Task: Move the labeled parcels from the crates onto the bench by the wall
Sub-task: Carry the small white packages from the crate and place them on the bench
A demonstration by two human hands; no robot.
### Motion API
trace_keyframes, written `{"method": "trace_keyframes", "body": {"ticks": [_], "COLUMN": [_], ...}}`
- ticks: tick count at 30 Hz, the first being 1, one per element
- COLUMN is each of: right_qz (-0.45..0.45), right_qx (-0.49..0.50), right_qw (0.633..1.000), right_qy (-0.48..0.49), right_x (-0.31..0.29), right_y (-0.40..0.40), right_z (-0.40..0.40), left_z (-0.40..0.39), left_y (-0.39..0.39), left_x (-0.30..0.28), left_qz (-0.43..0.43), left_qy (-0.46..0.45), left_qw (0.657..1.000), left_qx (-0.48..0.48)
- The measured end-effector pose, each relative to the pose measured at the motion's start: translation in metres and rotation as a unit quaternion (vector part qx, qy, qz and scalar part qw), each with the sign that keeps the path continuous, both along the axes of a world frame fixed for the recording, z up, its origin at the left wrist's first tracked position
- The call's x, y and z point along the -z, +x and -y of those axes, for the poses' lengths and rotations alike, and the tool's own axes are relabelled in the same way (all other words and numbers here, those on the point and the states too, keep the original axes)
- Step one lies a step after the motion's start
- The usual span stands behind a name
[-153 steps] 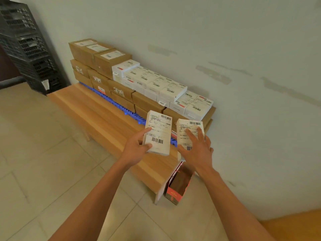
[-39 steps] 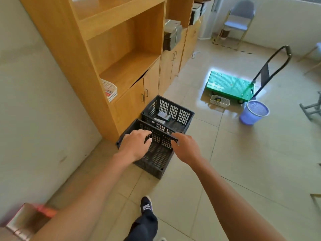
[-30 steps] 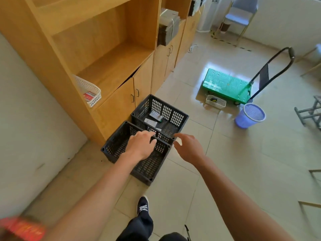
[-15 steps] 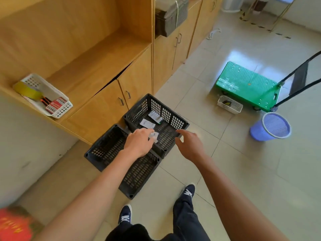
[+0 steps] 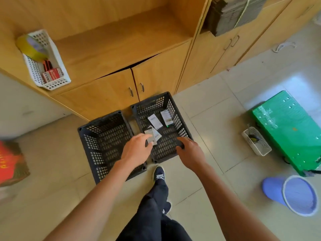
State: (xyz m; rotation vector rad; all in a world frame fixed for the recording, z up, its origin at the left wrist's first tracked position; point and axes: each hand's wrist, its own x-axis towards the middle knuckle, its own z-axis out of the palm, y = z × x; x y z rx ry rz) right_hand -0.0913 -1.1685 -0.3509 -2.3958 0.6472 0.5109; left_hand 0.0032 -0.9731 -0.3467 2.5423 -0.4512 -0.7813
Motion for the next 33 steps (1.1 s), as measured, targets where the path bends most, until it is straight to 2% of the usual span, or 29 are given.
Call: {"method": "trace_keyframes", "body": {"ticks": [6,12,23,29,33], "right_qz": [-0.014,-0.027,-0.109,-0.177,-0.158], "right_qx": [-0.033,-0.100,-0.214,-0.306,-0.389], "right_qw": [0.999,0.994,0.970,0.935,0.907], "right_qy": [0.024,0.043,0.045,-0.008,-0.043], "right_x": [0.072,0.186,0.477,0.586,0.647], "right_y": [0.051,0.090,0.138,0.152,0.170], "right_z": [0.040,0.076,0.101,0.087,0.072], "left_z": [0.031,0.064,0.124,0.129,0.132], "left_y": [0.024,0.042,0.060,0.059,0.065], "left_x": [0.074,0.169,0.445,0.573,0.635], "left_qz": [-0.058,-0.097,-0.139,-0.139,-0.149], "left_qy": [-0.007,-0.007,0.005,0.022,0.070], "left_qw": [0.997,0.984,0.946,0.928,0.924], "left_qx": [-0.060,-0.146,-0.291,-0.344,-0.345]}}
